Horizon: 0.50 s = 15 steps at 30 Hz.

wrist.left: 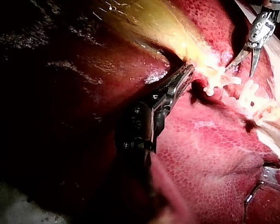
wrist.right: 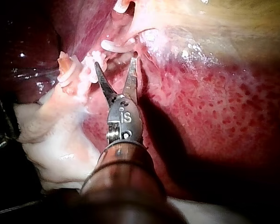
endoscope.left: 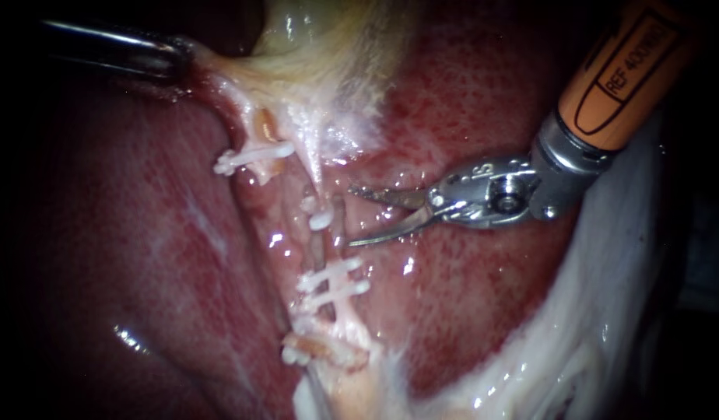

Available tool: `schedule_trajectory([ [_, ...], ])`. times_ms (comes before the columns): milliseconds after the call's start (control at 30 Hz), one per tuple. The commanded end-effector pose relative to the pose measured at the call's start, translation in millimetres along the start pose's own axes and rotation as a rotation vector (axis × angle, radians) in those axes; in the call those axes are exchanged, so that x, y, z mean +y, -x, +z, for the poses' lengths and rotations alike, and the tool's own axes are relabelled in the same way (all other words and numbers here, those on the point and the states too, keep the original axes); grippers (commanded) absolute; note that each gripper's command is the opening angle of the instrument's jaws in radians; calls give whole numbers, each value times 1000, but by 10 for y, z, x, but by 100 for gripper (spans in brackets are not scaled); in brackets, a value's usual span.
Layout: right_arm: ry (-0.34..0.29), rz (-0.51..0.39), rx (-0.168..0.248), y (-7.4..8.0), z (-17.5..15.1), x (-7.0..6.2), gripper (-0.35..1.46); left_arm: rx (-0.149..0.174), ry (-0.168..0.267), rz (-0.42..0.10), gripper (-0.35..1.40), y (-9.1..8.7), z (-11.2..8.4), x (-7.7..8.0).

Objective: Go to the cutting position right tube

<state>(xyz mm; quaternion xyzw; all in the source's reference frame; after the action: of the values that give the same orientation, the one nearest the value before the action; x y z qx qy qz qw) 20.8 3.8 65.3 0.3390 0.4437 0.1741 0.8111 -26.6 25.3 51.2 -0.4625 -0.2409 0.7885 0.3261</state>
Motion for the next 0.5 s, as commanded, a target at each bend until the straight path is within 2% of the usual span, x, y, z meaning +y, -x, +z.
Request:
schedule_trajectory([
  [33,-12,17,-5,1,6,0,140,0,0,2,-35,0,0,1],
  [133,-35,41,-13,7,15,-1,140,0,-1,2,-35,0,0,1],
  [300,-107,91,-33,22,35,-6,140,0,-1,1,-35,0,0,2],
  [500,-192,146,-30,21,45,-4,141,0,-2,1,-35,0,0,3],
])
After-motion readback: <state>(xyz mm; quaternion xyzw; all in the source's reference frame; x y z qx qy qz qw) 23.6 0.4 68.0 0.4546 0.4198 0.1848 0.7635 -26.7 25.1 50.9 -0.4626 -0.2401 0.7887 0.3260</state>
